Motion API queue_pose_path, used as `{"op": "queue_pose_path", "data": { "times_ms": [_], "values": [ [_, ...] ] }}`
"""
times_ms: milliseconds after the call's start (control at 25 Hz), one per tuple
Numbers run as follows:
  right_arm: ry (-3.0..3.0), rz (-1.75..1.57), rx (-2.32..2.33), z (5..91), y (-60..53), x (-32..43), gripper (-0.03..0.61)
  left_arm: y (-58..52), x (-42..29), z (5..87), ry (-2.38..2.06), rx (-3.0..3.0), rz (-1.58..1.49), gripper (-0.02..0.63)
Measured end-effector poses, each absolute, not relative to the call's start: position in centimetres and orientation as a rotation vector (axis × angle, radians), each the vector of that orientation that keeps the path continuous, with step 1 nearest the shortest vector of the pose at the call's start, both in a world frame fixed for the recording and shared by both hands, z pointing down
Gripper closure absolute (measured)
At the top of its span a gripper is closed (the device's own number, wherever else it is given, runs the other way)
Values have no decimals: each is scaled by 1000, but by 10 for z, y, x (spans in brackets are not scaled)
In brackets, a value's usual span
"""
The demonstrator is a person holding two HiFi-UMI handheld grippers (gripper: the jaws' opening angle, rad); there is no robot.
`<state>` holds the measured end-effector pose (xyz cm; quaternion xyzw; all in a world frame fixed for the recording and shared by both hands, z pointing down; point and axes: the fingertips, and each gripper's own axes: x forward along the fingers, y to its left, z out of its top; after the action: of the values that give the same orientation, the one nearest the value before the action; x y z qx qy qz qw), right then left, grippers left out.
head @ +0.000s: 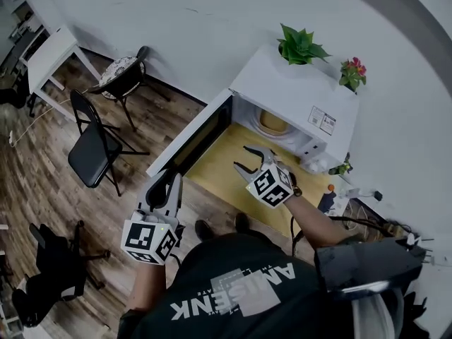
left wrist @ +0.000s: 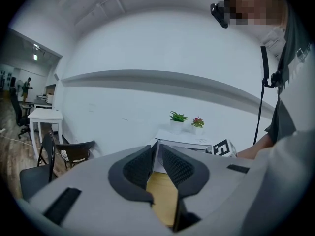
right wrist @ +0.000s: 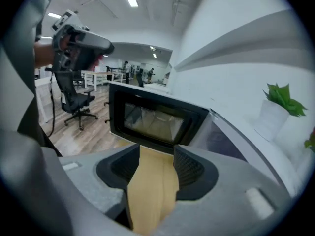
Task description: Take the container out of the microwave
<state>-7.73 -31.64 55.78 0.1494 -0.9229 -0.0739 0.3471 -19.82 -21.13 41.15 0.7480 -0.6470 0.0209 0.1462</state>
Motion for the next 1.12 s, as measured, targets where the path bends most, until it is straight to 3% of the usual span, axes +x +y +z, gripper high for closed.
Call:
{"op": "queue_pose_path", "data": {
  "times_ms": [520,1120],
  "values": [
    [-2188,-159,659,625,-451,-21,378,-215,-174,406,-1968,2028,35,561],
    [-2082,-212,642,669,-489,-16,403,-217,-161,414,-1974,1987,66,561]
  ]
}}
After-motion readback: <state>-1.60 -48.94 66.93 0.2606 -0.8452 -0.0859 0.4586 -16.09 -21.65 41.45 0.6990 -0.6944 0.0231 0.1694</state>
